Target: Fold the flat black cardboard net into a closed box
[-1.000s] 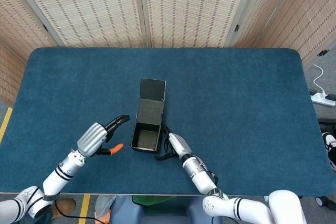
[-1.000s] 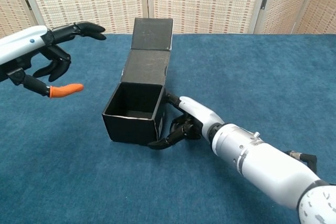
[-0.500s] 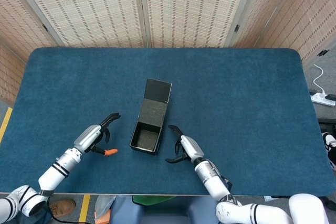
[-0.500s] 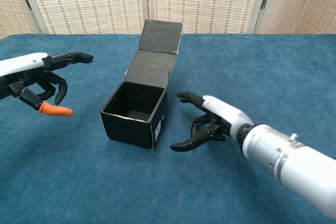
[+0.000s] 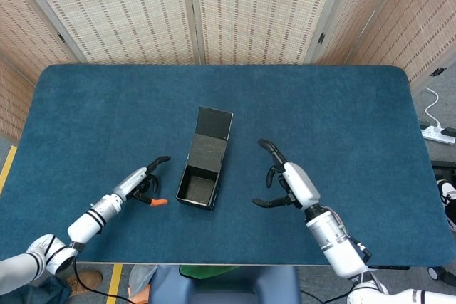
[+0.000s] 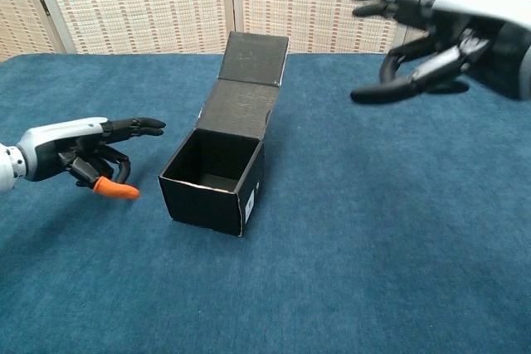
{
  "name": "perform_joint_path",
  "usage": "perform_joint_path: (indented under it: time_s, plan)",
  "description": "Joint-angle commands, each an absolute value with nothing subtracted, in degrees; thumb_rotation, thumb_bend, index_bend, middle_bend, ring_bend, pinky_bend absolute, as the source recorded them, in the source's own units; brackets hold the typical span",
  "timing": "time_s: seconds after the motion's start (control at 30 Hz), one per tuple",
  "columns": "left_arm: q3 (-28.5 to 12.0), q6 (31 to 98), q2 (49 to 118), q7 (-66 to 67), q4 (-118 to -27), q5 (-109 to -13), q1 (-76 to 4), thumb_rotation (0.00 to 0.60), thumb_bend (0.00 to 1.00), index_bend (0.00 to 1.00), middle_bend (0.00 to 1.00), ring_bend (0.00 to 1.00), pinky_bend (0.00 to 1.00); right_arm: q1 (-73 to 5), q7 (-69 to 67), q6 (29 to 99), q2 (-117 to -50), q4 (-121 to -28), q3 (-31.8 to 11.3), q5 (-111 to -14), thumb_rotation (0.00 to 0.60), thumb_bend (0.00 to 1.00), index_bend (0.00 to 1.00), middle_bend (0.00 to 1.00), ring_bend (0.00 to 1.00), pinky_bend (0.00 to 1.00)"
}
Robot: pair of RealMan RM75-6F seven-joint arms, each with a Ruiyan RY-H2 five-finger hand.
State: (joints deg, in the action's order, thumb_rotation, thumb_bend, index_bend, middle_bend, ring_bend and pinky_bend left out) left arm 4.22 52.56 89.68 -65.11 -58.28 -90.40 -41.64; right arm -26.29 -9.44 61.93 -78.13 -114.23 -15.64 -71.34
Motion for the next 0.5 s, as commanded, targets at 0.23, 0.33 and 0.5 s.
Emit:
perform_joint_path:
  time_s: [0.23,0.33,0.5]
  plan:
    - [5.0,52.0,93.5,-70.4,-55.0,-93.5,-44.3,0.6,0.21,0.0,0.0,0.63,0.9,-25.7,-11.4,62.7,-76.6,-114.5,-15.8,-70.1,0.6,0.0,0.0,0.0,0.58,1.0]
    - [5.1,52.2,93.9,-70.9,-54.8,-93.7,-44.5,0.6,0.21,0.0,0.0,0.63,0.9,-25.7,-11.6,62.8,-76.7,-114.1,-15.6,-70.2,0.6,0.0,0.0,0.0,0.58,1.0]
    - [4.1,50.8,96.0,-72.2,-53.3,-92.9,-46.0,0.6,0.21,0.0,0.0,0.63,0.9,-25.8,-12.4,62.7,-77.3,-112.6,-14.9,-70.0,0.6,0.0,0.0,0.0,0.59,1.0]
